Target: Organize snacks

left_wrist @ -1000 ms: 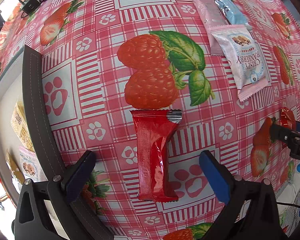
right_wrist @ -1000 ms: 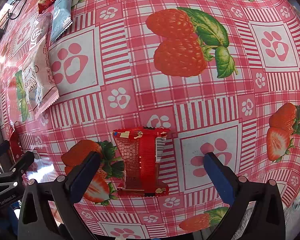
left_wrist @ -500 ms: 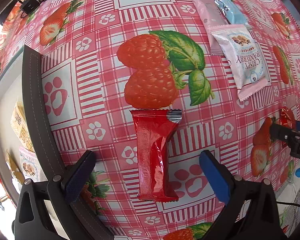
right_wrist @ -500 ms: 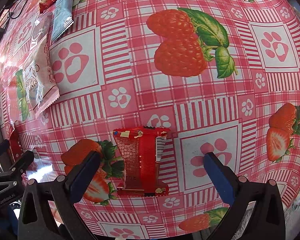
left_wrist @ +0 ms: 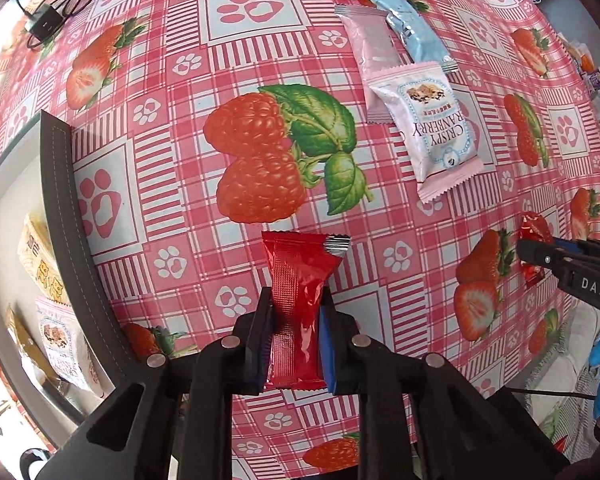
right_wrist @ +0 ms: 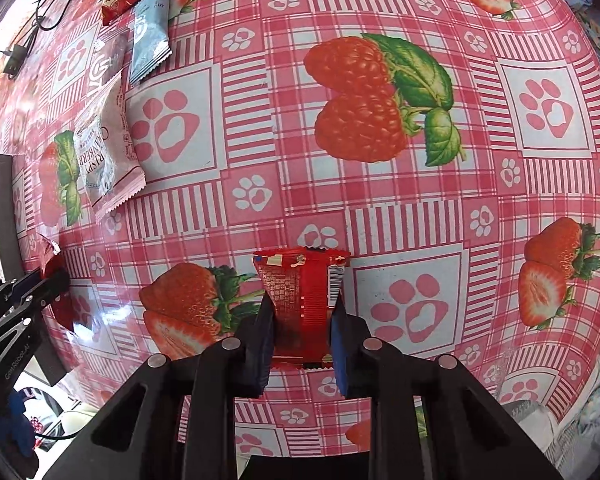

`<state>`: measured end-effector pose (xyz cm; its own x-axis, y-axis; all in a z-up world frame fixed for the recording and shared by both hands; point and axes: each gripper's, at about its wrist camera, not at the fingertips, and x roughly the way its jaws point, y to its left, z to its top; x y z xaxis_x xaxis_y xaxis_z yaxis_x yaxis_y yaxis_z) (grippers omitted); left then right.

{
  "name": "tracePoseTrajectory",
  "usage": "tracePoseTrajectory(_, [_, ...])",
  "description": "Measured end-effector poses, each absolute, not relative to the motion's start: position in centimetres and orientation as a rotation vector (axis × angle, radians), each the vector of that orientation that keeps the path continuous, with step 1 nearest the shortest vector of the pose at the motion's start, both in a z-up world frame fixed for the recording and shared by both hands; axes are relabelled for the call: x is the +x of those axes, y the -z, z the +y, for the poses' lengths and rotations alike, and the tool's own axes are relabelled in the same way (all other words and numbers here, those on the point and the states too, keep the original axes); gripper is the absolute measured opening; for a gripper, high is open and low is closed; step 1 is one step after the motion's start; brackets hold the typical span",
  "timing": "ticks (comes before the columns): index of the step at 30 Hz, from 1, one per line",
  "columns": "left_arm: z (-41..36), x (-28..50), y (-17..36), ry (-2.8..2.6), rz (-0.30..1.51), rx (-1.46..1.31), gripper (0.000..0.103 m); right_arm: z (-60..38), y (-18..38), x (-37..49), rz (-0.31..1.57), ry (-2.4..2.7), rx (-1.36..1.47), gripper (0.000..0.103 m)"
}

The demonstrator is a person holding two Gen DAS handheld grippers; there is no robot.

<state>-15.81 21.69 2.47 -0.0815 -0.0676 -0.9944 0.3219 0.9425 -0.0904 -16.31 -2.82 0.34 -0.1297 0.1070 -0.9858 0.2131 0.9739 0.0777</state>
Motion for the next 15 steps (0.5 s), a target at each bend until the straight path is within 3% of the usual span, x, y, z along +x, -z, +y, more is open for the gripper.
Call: tracePoseTrajectory(15, [27.8,-13.7,-8.2,0.213,1.462,0.023,0.022,7.7,-5.5,-10.8,1.623,-0.158,0.176,0.025])
